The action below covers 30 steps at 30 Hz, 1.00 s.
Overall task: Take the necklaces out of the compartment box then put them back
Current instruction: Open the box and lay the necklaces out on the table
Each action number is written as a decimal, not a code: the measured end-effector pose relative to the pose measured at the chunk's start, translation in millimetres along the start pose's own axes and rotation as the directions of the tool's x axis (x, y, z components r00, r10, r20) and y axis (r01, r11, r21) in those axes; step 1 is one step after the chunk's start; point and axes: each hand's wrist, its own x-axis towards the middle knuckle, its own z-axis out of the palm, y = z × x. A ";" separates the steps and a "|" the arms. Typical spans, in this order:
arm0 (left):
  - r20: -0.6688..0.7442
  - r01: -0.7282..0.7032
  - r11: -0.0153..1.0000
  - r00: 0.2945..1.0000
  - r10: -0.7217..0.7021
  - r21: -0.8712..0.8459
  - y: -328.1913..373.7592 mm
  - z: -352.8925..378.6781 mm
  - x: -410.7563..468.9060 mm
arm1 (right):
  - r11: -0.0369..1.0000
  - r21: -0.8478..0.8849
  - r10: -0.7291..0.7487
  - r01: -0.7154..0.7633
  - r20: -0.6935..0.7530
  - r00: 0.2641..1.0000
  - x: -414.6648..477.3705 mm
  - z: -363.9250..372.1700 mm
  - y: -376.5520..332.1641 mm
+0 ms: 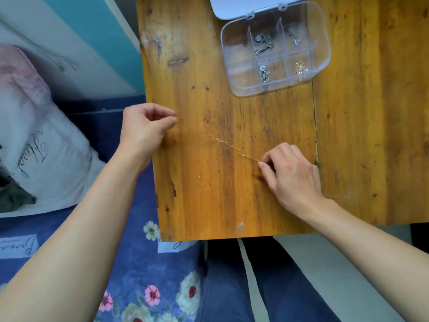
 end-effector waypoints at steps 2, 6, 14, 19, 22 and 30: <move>0.028 0.038 0.996 0.999 -0.036 -0.084 0.6 -4.4 5.4 | 0.998 0.062 -0.001 0.002 -0.011 1.000 -5.8 0.3 2.8; -0.006 0.010 0.999 1.000 -0.010 -0.047 1.4 -4.6 16.4 | 0.994 0.105 0.012 -0.009 -0.023 1.000 -11.9 4.0 1.6; 0.228 -0.258 0.820 0.960 0.160 0.511 3.8 16.7 17.2 | 0.991 0.105 0.080 -0.080 0.006 0.997 -22.2 13.6 -5.7; 0.353 -0.391 0.718 0.911 0.213 0.576 11.3 11.9 32.0 | 0.992 0.112 0.058 -0.065 0.071 0.996 -25.2 15.6 -24.0; 0.381 -0.460 0.669 0.883 0.274 0.584 17.2 9.7 42.8 | 0.994 0.111 0.004 -0.016 0.105 0.994 -22.5 25.6 -53.5; 0.331 -0.421 0.769 0.899 0.286 0.482 27.1 4.1 67.0 | 0.985 0.156 -0.095 0.071 0.154 0.984 -12.4 57.3 -113.4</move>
